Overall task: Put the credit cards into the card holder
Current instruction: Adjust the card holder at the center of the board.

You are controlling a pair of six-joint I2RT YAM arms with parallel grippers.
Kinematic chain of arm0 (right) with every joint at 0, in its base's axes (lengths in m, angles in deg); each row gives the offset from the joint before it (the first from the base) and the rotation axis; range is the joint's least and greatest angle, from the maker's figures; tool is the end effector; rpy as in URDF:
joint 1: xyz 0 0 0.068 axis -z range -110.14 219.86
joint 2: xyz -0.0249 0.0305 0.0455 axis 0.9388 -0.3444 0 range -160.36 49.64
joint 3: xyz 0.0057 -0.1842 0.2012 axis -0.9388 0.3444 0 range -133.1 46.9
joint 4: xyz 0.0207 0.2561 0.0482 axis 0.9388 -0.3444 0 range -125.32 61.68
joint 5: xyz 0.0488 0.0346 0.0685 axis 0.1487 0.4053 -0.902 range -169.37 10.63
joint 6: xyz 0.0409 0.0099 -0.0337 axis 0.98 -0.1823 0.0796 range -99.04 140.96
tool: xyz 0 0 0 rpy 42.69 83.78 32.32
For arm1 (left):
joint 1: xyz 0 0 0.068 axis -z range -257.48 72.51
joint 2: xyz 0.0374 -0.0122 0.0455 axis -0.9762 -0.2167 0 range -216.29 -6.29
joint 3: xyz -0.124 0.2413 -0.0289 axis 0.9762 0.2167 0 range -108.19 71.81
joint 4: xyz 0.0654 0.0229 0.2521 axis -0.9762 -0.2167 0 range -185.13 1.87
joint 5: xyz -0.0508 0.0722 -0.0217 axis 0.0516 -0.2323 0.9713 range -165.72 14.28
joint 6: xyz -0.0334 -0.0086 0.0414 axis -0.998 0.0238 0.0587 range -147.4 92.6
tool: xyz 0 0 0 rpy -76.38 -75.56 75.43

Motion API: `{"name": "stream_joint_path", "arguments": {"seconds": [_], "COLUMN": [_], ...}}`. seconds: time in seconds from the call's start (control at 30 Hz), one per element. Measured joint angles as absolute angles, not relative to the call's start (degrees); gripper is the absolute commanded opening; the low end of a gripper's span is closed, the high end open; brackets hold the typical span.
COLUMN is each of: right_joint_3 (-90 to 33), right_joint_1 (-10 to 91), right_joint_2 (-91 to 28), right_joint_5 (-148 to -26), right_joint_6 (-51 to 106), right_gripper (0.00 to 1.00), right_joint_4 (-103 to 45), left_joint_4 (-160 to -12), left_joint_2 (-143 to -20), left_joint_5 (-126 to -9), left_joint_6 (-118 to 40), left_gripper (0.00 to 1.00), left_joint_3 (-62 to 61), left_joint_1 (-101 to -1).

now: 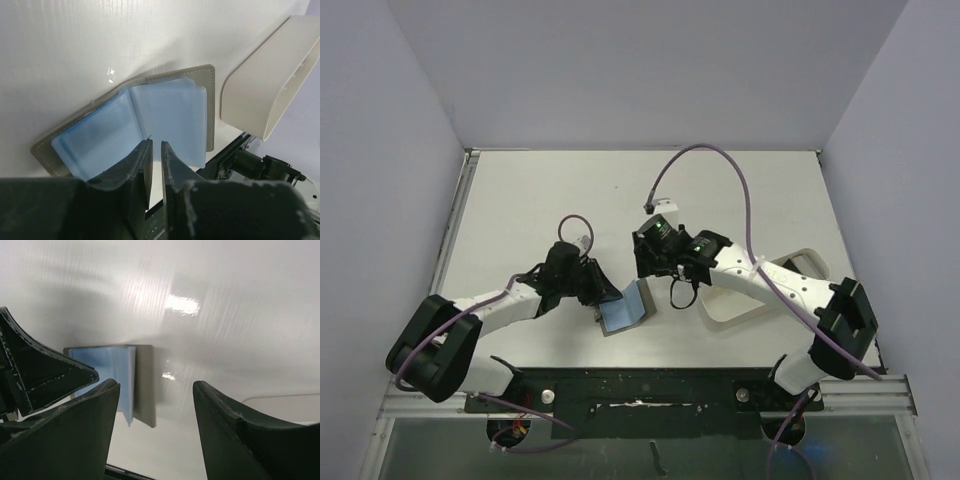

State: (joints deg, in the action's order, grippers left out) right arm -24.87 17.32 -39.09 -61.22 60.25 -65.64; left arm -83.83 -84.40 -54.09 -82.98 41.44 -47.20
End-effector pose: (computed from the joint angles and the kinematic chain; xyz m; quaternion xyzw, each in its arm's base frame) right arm 0.2090 0.2544 0.2758 -0.0604 0.9392 0.1130 0.3186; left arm 0.2114 -0.1387 0.1573 -0.1251 0.8966 -0.3907 0.1669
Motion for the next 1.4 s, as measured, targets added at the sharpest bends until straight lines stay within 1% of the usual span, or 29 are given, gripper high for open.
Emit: {"name": "stream_joint_path", "arguments": {"seconds": [0.1, 0.23, 0.37, 0.53, 0.63, 0.67, 0.77, 0.87, 1.1, 1.2, 1.4], "right_joint_3": [-24.89, -24.89, -24.45, -23.89, -23.27, -22.86, -21.94, -21.18, -13.48, -10.12, -5.13], "right_joint_1": [19.92, 25.56, 33.30, 41.67, 44.97, 46.17, 49.82, 54.74, 64.51, 68.58, 73.14], "right_joint_2": [-35.90, -32.90, -29.47, -26.17, -25.97, -26.04, -26.28, -26.39, -26.34, -26.02, -25.58], "right_joint_5": [-59.36, -58.33, -56.80, -55.08, -52.87, -52.23, -51.08, -51.10, -55.32, -59.36, -63.03], "right_joint_6": [57.19, 52.58, 47.31, 40.60, 36.36, 35.14, 31.62, 27.88, 16.84, 12.54, 7.58], "right_gripper": [0.61, 0.57, 0.51, 0.40, 0.38, 0.39, 0.48, 0.53, 0.52, 0.52, 0.52], "right_joint_4": [-66.62, -68.26, -69.14, -70.01, -71.08, -71.61, -73.35, -73.81, -71.91, -70.25, -64.70], "left_joint_4": [-81.85, -78.22, -75.38, -73.39, -72.29, -71.86, -71.51, -71.14, -69.19, -68.80, -67.90], "left_joint_2": [-86.74, -89.91, -91.87, -94.48, -96.79, -97.73, -100.40, -102.10, -103.87, -103.94, -103.94], "left_joint_5": [-53.53, -51.76, -50.44, -48.70, -47.60, -47.10, -45.61, -44.37, -42.51, -41.92, -41.33], "left_joint_6": [-83.33, -83.81, -83.83, -83.70, -83.54, -83.46, -82.84, -82.21, -81.18, -81.07, -81.18], "left_gripper": [0.13, 0.14, 0.15, 0.16, 0.16, 0.16, 0.17, 0.17, 0.17, 0.17, 0.17], "left_joint_3": [41.00, 40.02, 39.71, 39.65, 39.65, 39.60, 39.06, 38.07, 37.24, 37.16, 36.87], "left_joint_1": [-46.74, -46.55, -45.93, -45.65, -45.65, -45.65, -45.65, -45.65, -45.65, -45.65, -45.65]}}
